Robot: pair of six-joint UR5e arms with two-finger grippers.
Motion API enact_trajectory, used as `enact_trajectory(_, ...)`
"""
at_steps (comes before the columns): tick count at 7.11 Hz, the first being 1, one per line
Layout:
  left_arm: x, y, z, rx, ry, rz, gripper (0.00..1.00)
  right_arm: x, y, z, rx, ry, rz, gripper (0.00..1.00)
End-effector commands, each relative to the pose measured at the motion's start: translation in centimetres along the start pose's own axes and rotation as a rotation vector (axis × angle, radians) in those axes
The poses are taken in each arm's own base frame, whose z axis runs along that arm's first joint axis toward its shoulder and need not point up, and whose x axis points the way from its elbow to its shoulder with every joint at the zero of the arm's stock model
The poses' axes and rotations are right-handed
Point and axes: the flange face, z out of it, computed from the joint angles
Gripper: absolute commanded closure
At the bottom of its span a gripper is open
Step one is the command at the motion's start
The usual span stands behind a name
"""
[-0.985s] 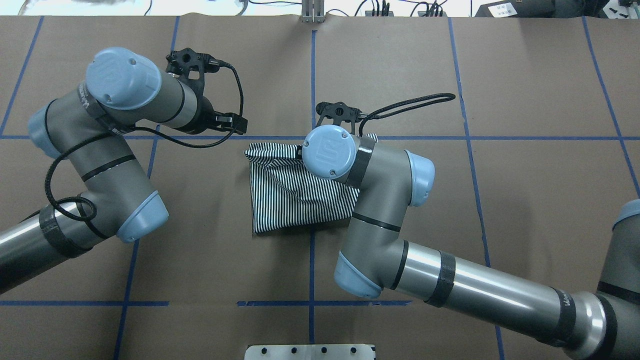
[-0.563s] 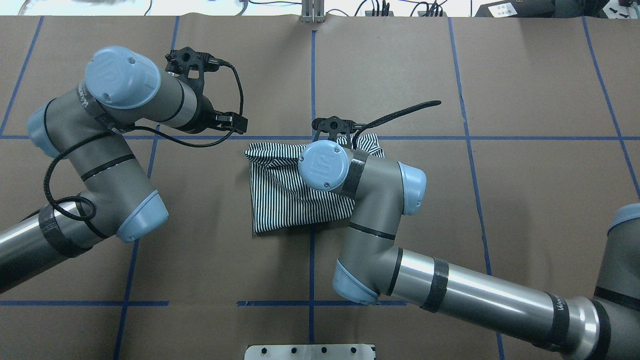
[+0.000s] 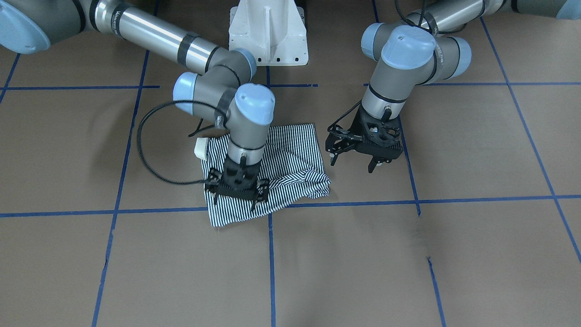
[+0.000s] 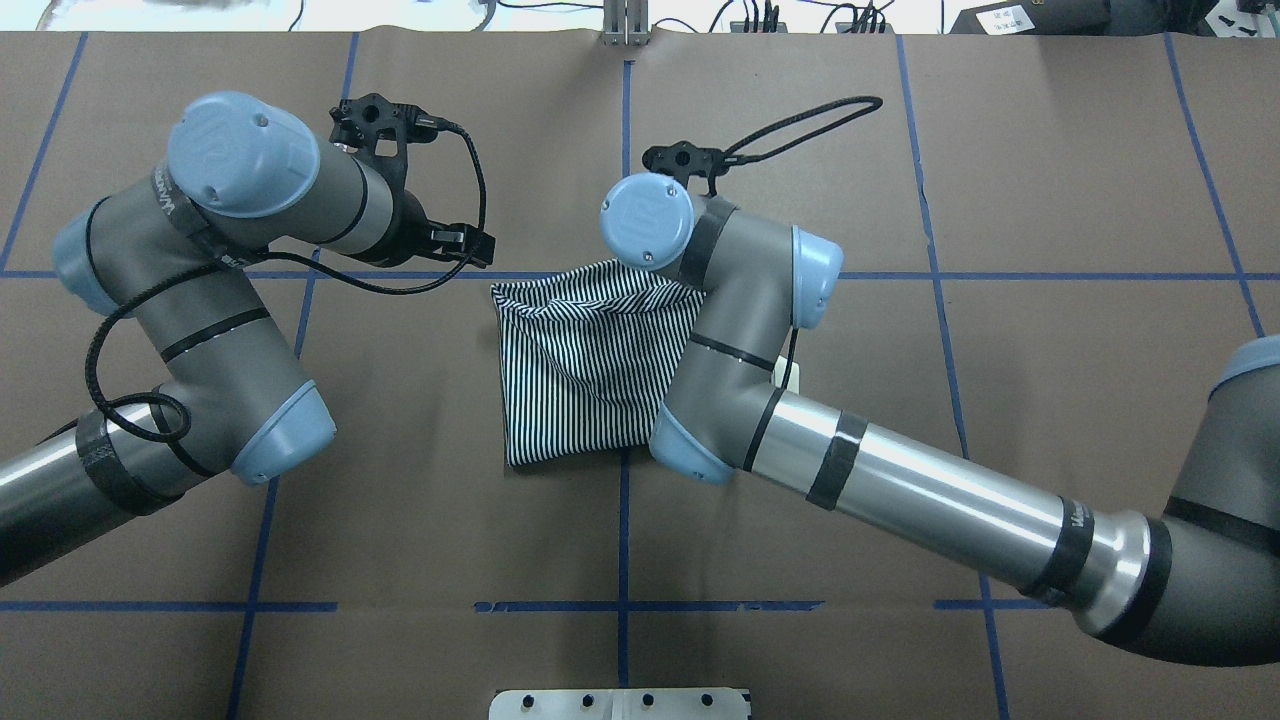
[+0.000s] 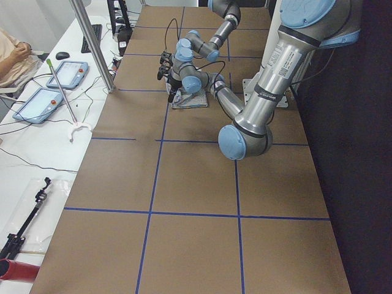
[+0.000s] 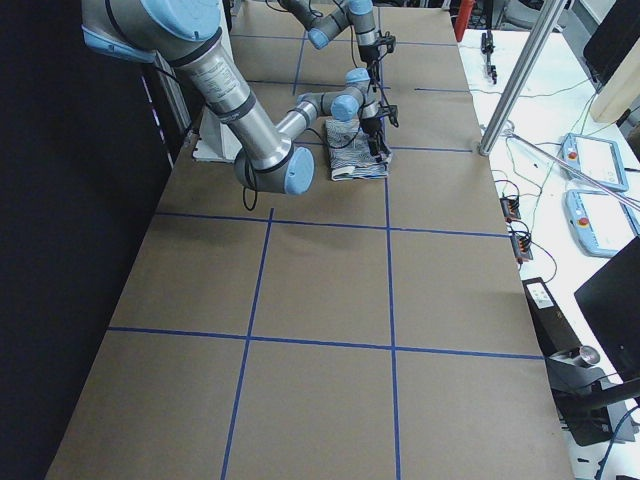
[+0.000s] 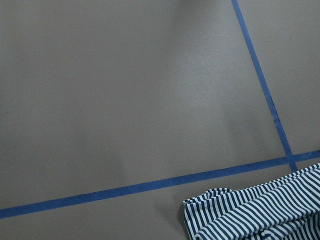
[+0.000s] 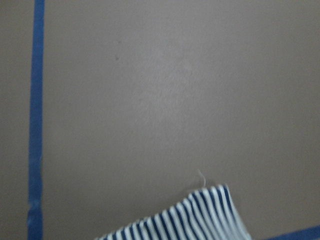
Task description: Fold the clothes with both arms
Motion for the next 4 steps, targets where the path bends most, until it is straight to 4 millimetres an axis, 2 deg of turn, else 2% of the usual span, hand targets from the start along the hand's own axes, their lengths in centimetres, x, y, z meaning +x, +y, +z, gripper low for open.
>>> enact_trajectory(1,-0.1,0.2,0.6,-0.007,-0.010,-0.003,0.00,5.2,-8.9,3.4,-0.026,0.034,0.016,0.00)
enact_trajectory(2,0.0,0.5,1.6,-0.021,-0.023,-0.042,0.00,6.3,-11.3,2.2,-0.081,-0.014,0.009,0.00)
enact_trajectory(3,1.2,1.3,2.6,-0.032,-0.025,-0.078,0.00,6.0,-11.3,0.3,-0.078,-0.059,0.004,0.00)
enact_trajectory(4,4.2,5.0,5.5,-0.031,-0.052,-0.090,0.00,6.6,-10.8,-0.6,-0.070,-0.082,0.001,0.00)
